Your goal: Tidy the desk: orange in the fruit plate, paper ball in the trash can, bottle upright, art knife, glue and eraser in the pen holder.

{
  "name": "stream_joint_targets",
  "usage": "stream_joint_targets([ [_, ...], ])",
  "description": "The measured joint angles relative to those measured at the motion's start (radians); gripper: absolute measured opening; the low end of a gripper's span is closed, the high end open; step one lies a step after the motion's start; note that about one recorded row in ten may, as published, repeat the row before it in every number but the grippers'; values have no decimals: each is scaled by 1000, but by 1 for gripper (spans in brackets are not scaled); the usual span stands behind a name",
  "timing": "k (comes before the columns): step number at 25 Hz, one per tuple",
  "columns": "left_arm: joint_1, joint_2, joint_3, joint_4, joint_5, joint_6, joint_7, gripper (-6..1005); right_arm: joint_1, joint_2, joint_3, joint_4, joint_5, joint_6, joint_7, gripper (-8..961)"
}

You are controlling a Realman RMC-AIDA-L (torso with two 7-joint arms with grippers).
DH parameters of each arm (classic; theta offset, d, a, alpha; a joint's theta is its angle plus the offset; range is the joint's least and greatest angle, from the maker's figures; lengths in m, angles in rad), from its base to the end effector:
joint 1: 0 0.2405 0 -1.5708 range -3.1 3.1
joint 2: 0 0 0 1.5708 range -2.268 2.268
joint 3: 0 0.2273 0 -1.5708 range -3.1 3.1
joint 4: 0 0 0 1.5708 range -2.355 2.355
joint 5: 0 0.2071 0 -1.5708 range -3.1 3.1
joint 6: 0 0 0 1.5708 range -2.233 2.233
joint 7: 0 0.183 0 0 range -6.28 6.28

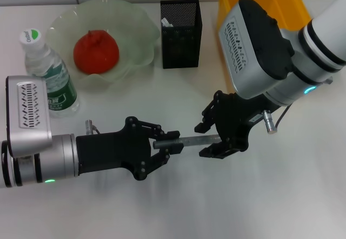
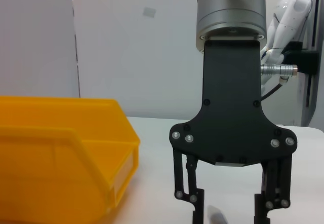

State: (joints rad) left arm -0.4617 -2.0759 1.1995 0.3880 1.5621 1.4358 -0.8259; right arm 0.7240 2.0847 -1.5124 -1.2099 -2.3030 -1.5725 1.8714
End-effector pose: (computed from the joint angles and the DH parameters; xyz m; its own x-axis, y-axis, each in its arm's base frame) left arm -0.2202 0.2758 -0.0926 0.8634 0.0493 0.5020 0.1542 -0.9734 -0.1696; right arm 0.1192 0.3162 -0.0741 0.9624 0.0979 0.2535 0.0867 -0.9947 0.0551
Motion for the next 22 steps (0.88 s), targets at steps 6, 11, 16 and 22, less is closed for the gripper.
stream_joint_targets([
  [6, 0, 1, 0, -1, -1, -1, -2, 180, -5, 0, 0, -5, -1, 13, 0, 496],
  [11, 4, 3, -1, -2, -2, 1, -4, 181, -9, 0, 1, -9, -2, 13, 0, 602],
  [16, 14, 6, -5, -2, -4, 3, -4, 181, -37, -1, 11, -50, 1, 4, 8, 601],
  [22, 23, 9, -12, -2, -4, 3, -2, 184, -90, 0, 62, -122, 9, -33, 15, 600],
])
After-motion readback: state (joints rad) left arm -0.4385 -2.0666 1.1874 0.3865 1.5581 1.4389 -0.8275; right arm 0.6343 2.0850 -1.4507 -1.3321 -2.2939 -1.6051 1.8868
